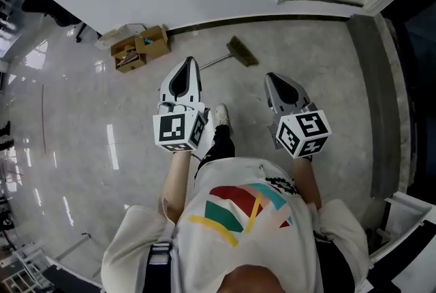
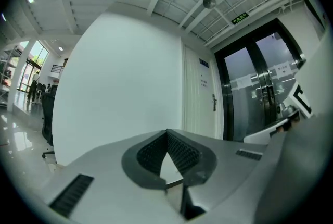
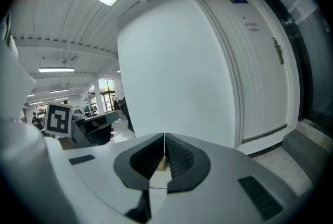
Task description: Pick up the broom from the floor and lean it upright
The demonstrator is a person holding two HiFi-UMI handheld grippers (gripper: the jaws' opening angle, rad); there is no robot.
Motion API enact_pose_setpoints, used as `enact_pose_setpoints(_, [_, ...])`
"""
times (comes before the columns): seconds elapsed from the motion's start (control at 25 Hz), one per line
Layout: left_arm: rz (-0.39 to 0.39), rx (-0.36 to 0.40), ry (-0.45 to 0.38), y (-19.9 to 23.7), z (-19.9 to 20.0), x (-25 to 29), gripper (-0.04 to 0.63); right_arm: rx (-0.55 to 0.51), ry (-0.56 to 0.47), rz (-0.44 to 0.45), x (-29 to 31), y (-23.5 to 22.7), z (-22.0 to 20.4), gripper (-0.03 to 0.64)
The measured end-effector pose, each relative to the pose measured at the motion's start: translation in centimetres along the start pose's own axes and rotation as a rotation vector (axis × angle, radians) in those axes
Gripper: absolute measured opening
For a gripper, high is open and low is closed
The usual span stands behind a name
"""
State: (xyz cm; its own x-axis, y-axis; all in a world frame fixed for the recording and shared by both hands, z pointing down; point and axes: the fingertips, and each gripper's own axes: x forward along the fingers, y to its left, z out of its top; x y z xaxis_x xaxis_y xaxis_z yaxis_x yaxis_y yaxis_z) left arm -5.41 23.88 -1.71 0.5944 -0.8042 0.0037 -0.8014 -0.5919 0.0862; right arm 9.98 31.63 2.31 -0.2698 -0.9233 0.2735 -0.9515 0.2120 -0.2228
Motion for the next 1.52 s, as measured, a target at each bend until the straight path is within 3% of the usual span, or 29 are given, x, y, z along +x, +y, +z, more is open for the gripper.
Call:
enact_pose_setpoints(0.28, [-0.021, -0.005, 0.013, 9.4, 1.5, 12.8, 0.044, -0.003, 0.004, 0.007, 14.6, -2.1, 6.2, 0.014])
enact_pose_setpoints(0.52, [-0.016, -0.03, 0.021, 12.6, 1.7, 18.7, 0.044, -0.005, 0.036, 0.022, 21.3, -4.5, 8.1, 0.014])
enact_pose_setpoints(0.96, [0.088, -0.003, 0.058, 12.7, 0.6, 23.9, 0.044, 0.006, 0.082, 0.184, 27.1, -8.5, 9.2, 0.014])
enact_pose_setpoints(1.24, [0.119, 0.005, 0.068, 11.8, 0.5, 26.9, 0.044, -0.019, 0.087, 0.248, 28.9, -11.1, 10.2, 0.014])
enact_pose_setpoints(1.52, [0.141, 0.007, 0.087, 11.9, -1.3, 29.1, 0.044, -0.031, 0.135, 0.353, 31.4, -11.3, 8.7, 0.013])
